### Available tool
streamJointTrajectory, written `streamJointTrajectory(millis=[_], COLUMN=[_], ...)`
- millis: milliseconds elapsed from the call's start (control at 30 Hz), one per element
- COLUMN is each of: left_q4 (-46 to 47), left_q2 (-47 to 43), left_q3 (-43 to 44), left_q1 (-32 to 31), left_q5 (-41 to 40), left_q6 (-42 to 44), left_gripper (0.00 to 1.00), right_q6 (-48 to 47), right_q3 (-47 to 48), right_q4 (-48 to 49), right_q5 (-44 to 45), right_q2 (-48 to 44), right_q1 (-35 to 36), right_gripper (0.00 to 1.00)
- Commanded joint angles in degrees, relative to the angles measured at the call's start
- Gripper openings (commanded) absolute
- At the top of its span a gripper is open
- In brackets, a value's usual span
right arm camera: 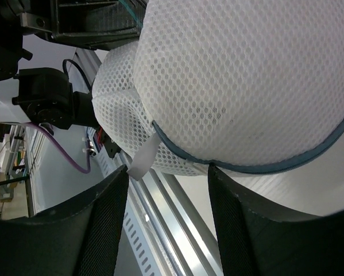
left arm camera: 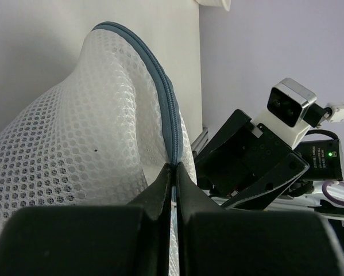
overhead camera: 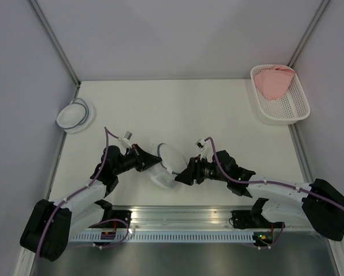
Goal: Unzip the laundry bag and remove the bra
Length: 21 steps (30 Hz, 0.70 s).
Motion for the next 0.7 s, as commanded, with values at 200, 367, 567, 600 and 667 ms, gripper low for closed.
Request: streamJointTrajectory(millis=[200, 367, 567, 600, 667], left_q4=[4.55, 5.18, 5.7, 5.88, 5.88], left_q2=[0.29, 0.38, -0.32, -0.5, -0.94], left_q3=[-1.49, -1.4, -2.19, -2.45, -2.72], left_q1=[0.36, 0.45, 0.36, 0.44, 0.36], left_q5=[1.79, 2.41, 2.85, 2.85, 2.94], left_q6=[-0.62, -1.15, -1.85, -1.94, -2.2], left_gripper=[0.02, 0.02, 0.02, 0.02, 0.02], right_q6=[1.87, 1.6, 1.87, 2.04, 2.48], right_q3=[-4.88, -4.71, -1.99, -1.55, -1.02], right_q4=[2.19, 3.6, 8.69, 9.48, 12.2], right_q5=[1.6, 2.84, 2.66, 2.84, 2.58], right_q2=[-2.26, -1.74, 2.65, 3.36, 5.64], right_q1=[1.68, 2.74, 2.74, 2.66, 2.66], right_gripper=[0.6, 0.62, 0.63, 0.63, 0.63])
